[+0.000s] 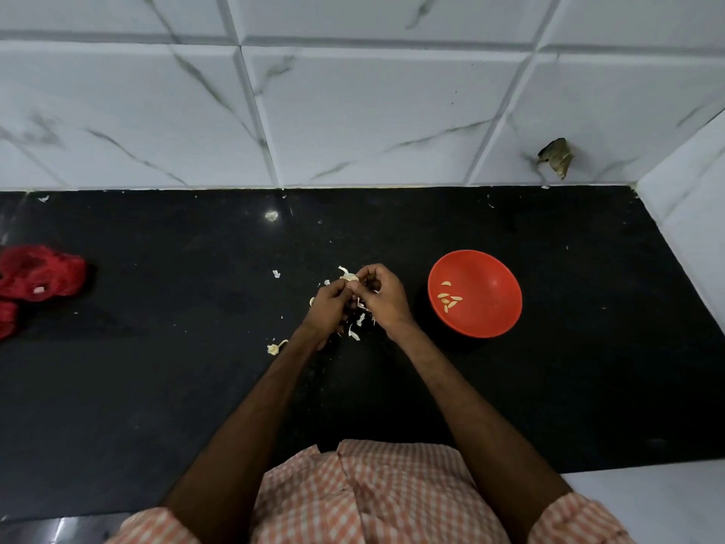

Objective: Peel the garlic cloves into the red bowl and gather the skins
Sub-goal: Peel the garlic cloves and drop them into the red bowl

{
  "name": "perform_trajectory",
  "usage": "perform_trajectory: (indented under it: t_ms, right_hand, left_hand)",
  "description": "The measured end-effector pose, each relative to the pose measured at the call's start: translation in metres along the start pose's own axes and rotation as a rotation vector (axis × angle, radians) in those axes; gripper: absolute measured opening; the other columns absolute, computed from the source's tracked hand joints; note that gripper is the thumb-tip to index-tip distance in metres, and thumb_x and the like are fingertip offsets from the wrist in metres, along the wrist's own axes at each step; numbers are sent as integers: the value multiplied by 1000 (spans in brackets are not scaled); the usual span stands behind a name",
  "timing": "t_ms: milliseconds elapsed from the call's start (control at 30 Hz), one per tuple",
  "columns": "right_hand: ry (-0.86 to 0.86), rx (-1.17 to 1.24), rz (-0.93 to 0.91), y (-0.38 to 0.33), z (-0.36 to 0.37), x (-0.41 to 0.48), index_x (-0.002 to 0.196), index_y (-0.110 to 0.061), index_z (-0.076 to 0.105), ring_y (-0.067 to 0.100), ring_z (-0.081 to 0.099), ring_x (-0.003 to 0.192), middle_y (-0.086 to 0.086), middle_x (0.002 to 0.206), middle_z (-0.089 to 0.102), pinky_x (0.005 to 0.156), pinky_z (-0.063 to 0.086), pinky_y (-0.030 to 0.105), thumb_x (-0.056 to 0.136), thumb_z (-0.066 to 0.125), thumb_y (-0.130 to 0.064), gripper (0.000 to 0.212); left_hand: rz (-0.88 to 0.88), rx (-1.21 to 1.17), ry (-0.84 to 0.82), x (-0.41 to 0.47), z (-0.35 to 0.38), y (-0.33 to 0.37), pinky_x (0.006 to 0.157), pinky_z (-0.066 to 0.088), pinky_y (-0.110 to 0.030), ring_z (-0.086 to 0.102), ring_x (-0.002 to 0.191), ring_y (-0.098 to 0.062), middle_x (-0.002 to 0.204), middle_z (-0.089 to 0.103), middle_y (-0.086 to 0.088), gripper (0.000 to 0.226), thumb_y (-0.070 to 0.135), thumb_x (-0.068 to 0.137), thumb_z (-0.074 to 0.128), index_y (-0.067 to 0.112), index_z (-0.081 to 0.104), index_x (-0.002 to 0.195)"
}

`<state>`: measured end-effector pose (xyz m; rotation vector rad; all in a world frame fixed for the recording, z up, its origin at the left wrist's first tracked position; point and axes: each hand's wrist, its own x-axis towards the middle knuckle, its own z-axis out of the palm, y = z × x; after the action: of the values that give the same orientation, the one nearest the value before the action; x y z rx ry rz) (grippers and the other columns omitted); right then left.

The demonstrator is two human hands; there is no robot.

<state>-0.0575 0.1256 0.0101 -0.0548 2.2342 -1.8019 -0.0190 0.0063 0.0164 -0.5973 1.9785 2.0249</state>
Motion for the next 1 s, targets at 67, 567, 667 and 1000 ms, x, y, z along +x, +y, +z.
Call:
perform_trajectory:
  t_ms: [67,567,667,1000]
  right_hand:
    - [-15,11,12,-1,-1,0,98,-14,65,5,63,86,-3,93,67,77,52,18,88,72,-8,14]
    - [49,209,138,-1,9,-2,91,-13,69,14,70,87,6,93,74,81,58,31,88,73,-5,10]
    - [56,183,142,-1,11,-3,95,-12,70,12,70,84,7,95,74,73,58,26,89,72,-7,8]
    - [10,337,257,-5,16,-7,91,-15,62,12,65,77,2,89,69,67,54,28,97,60,-2,14]
  left_hand:
    - [7,48,-13,1,-2,-2,34,27,-16,38,40,-3,64,49,-1,29,21,107,42,14,55,83]
    - [252,-28,192,-4,-4,-1,37,42,-23,59,54,-14,79,66,-10,7,11,94,66,15,68,100]
    - [281,-16,214,-6,-5,-5,37,42,-24,60,55,-23,80,68,-15,9,12,95,65,17,69,101]
    - [433,254,188,-5,-11,-8,55,54,-40,62,63,-20,83,63,-11,5,9,99,55,13,57,102]
